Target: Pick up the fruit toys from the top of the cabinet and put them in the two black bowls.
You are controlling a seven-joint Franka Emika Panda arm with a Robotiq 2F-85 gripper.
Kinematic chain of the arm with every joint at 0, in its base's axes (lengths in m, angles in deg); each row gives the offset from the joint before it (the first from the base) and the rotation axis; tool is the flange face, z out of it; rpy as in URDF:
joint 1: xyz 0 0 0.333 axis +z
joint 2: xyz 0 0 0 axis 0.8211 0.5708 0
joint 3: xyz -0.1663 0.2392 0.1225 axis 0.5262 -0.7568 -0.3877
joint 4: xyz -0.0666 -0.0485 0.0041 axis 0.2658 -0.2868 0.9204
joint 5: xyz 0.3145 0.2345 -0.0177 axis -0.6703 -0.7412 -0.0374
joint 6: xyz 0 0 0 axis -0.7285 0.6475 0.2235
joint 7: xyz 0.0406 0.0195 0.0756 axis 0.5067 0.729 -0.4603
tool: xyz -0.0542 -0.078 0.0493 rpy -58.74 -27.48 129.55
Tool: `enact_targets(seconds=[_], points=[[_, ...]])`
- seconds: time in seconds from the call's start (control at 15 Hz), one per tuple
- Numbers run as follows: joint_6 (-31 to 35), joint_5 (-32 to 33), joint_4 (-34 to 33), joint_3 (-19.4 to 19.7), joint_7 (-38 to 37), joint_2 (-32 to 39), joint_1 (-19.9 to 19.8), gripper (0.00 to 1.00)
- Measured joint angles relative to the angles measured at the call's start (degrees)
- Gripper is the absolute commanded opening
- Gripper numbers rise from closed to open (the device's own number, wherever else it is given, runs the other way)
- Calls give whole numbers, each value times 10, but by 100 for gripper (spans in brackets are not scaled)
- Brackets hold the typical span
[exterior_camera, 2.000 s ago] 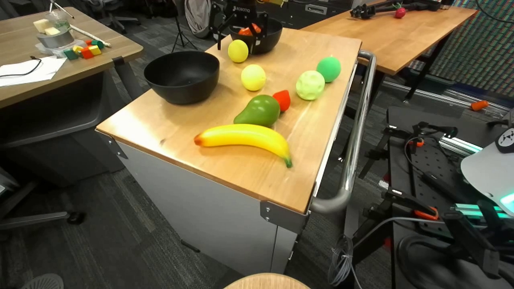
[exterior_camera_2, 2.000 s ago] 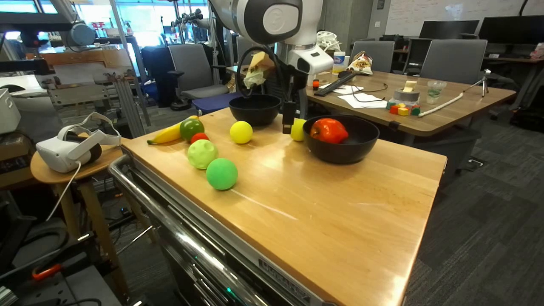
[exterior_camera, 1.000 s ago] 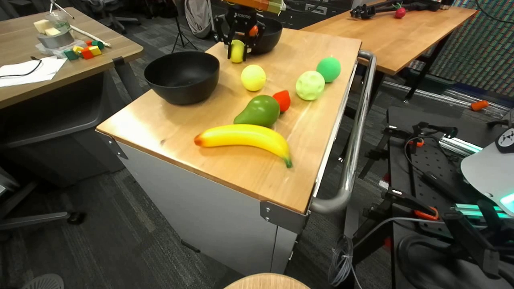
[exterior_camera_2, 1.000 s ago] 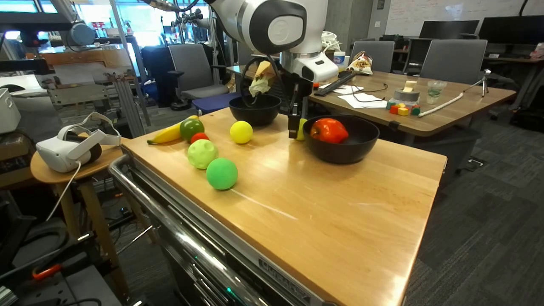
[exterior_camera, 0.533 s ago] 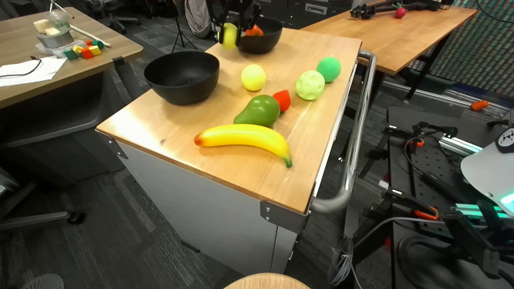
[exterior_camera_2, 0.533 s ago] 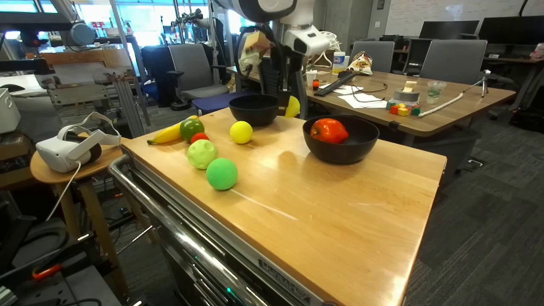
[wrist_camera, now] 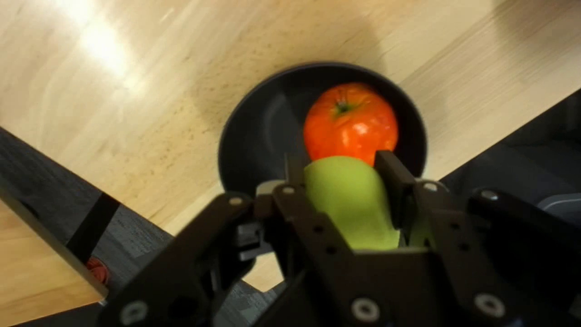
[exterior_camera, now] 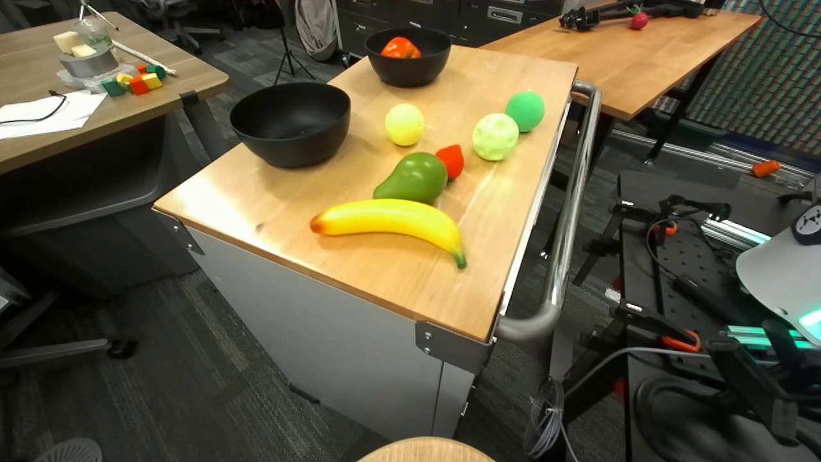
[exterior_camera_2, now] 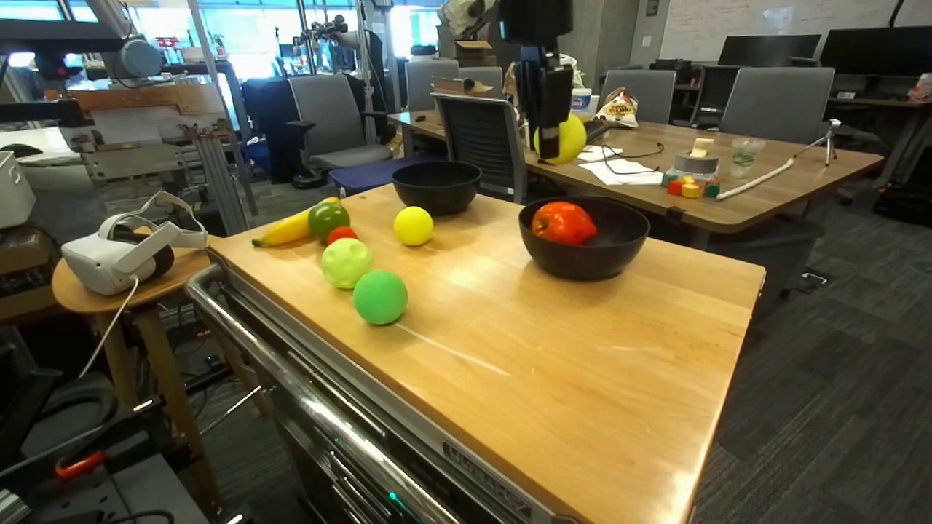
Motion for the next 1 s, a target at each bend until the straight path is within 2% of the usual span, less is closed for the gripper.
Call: enact_targets(seconds=[0.27,0.47,0.53,0.67,0.87,1.0], points=[[20,2,-1,10,45,40,-29,17],[54,2,-2,10,65,72,-36,17],[64,2,-3,10,71,80,-36,65],[75,-1,-7,10,84,89,-36,74],[75,-4,-11,5,119,86,-36,99],[72,-4,-13,-1,144,70,-34,100]])
